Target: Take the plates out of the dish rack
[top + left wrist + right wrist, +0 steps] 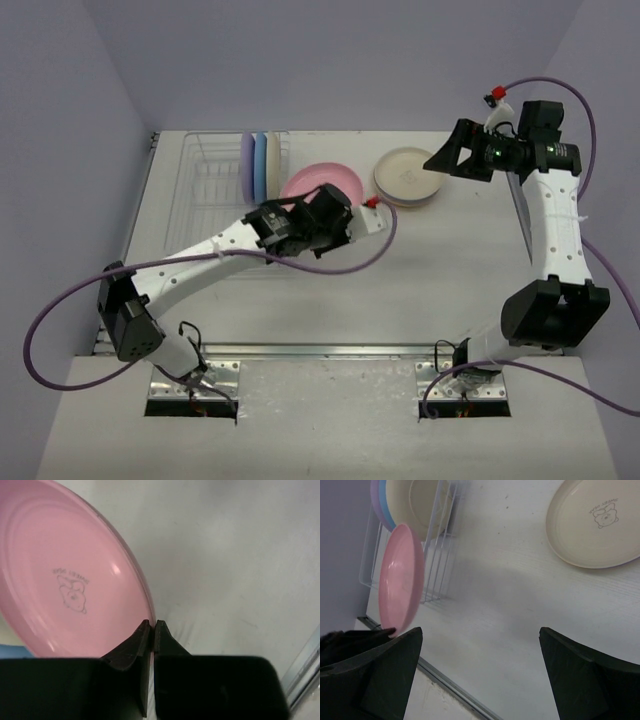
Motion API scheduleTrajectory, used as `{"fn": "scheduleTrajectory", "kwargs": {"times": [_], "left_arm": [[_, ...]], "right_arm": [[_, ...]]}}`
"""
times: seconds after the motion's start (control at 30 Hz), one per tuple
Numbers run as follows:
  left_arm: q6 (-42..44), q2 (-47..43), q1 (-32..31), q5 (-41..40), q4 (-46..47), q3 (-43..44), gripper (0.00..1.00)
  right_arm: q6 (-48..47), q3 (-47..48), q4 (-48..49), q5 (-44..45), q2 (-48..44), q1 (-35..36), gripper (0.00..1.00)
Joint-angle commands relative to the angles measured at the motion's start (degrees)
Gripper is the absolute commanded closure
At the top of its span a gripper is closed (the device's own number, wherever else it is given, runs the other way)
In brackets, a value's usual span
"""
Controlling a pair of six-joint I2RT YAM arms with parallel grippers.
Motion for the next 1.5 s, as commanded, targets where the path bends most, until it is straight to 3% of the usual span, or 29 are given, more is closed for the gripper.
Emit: {"fn": "scheduleTrajectory", "kwargs": {"times": [0.0,0.4,0.8,1.03,1.23,1.3,1.33,1.37,1.43,1.47], "left_arm": [[13.3,-3.5,-7.3,-18.4,4.3,-9.1,1.00],[19.3,-9.1,-17.5,-19.8,8.3,-20.0,1.00],[20.4,-10.0,-18.9,-15.7,6.5,-19.4,1.00],[20.2,-10.0,-18.9,-16.1,6.6,-19.5,1.00],[20.3,-10.8,-18.9,-17.1,7.9,-19.6,1.00],[20.0,-10.9,-18.9,-18.0,8.5,-20.0,1.00],[19.7,-10.9,-18.9,-18.6,8.8,-20.2,0.95],[19.2,-10.9,-18.8,-19.3,8.8,-20.4,0.81],[18.6,-11.2,-18.7,-20.7,8.7,-20.4,0.30],[18.0,-11.5,-18.2,-20.8,8.8,-20.1,0.10]], "right_arm": [[-0.8,-2.1,-0.4,-0.3,-0.8,1.4,0.01],[-4.6,-9.7,3.0,10.1,0.5,18.2,0.04],[-8.2,-6.3,4.2,11.6,3.1,26.7,0.25],[-11.8,-7.3,4.0,15.8,6.0,30.2,0.57],[-12.7,-8.5,4.0,16.9,7.3,30.1,0.72],[-12.7,-8.6,4.1,17.0,7.0,30.2,0.92],[-12.6,-8.5,4.1,17.2,6.8,30.1,1.00],[-12.4,-8.5,4.2,17.4,6.5,30.1,1.00],[-11.7,-8.0,4.2,18.4,5.9,30.0,1.00],[-11.5,-7.4,4.1,19.4,5.7,30.0,1.00]]}}
